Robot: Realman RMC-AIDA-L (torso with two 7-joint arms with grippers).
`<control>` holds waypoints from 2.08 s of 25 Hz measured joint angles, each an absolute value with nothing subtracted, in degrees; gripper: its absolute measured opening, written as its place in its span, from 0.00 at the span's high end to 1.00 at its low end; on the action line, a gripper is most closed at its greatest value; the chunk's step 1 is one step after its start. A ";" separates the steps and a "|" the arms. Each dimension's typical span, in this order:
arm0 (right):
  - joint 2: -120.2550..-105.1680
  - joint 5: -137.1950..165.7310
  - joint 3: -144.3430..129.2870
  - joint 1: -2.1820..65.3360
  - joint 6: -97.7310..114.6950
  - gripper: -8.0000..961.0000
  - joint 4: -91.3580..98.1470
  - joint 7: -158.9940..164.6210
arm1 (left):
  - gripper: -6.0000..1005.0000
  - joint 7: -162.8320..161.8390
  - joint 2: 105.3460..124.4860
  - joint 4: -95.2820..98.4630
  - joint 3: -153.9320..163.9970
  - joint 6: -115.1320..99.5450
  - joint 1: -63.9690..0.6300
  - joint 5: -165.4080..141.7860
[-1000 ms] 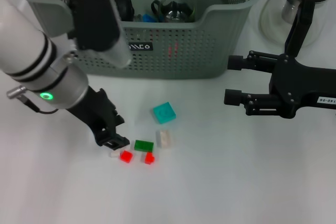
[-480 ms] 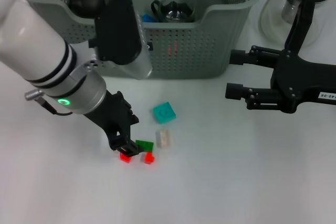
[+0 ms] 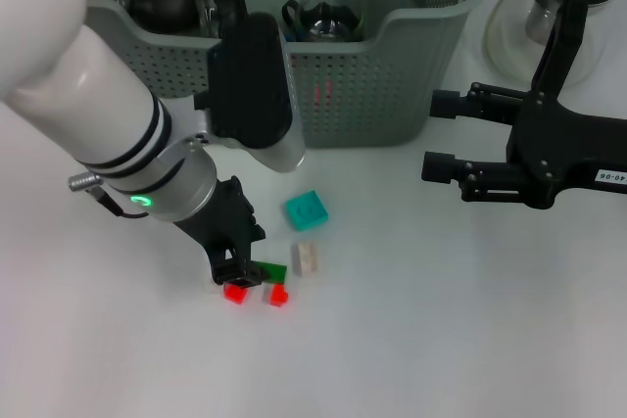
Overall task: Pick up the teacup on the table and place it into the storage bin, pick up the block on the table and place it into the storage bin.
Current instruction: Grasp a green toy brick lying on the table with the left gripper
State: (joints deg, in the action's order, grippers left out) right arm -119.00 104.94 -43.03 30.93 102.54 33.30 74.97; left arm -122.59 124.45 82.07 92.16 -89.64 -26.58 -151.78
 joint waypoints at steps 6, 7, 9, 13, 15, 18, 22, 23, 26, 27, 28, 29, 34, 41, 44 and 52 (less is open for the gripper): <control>-119.00 104.94 -42.98 31.00 102.62 0.11 33.31 74.97 | 0.54 -122.68 124.45 81.73 94.83 -88.02 -26.43 -153.13; -119.00 104.94 -42.98 31.00 102.66 0.11 33.31 74.97 | 0.55 -122.69 124.45 81.73 95.06 -88.01 -26.42 -153.14; -119.00 104.94 -42.97 31.01 102.69 0.11 33.31 74.97 | 0.56 -122.70 124.45 81.73 95.36 -87.99 -26.41 -153.24; -119.00 104.94 -42.97 31.03 102.73 0.11 33.31 74.97 | 0.56 -123.05 124.57 81.87 95.85 -87.97 -26.32 -154.40; -119.00 104.94 -42.97 31.03 102.74 0.11 33.31 74.97 | 0.56 -123.62 124.56 81.83 96.47 -87.92 -26.32 -154.75; -119.00 104.94 -42.97 31.03 102.75 0.11 33.31 74.97 | 0.56 -124.47 124.52 81.46 98.12 -86.86 -26.24 -156.16; -119.00 104.94 -42.97 31.03 102.86 0.11 33.31 74.97 | 0.55 -125.07 124.58 81.39 99.05 -86.31 -26.13 -156.83; -119.00 104.94 -42.97 31.02 102.89 0.11 33.31 74.97 | 0.55 -125.13 124.60 81.45 99.14 -86.22 -26.13 -156.84; -119.00 104.94 -42.97 30.92 102.92 0.11 33.31 74.97 | 0.55 -125.18 124.63 81.44 99.45 -85.93 -26.11 -156.86; -119.00 104.94 -42.98 30.87 102.92 0.11 33.31 74.97 | 0.55 -125.29 124.62 81.44 99.65 -85.88 -26.10 -156.87; -119.00 104.94 -42.98 30.82 102.92 0.11 33.31 74.97 | 0.55 -125.48 124.63 81.45 99.95 -85.86 -26.10 -156.88; -119.00 104.94 -42.98 30.77 102.92 0.11 33.31 74.97 | 0.55 -125.63 124.63 81.59 100.23 -85.83 -26.10 -156.88; -118.96 104.94 -42.98 30.75 102.93 0.11 33.31 74.97 | 0.55 -125.76 124.63 83.50 100.61 -86.08 -25.54 -156.69; -118.91 104.94 -42.98 30.76 102.92 0.11 33.31 74.97 | 0.55 -125.76 124.63 84.49 102.01 -85.58 -24.92 -156.93; -118.91 104.94 -42.98 30.81 102.92 0.11 33.31 74.97 | 0.55 -125.71 124.63 84.29 102.62 -84.98 -24.92 -157.41; -118.83 104.94 -42.98 30.95 102.98 0.11 33.31 74.97 | 0.55 -125.79 124.63 84.26 103.13 -84.92 -24.77 -158.89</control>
State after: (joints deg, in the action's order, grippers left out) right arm -118.83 104.94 -42.98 30.95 102.98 33.31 74.97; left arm -125.79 124.63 84.26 103.13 -84.92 -24.77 -158.89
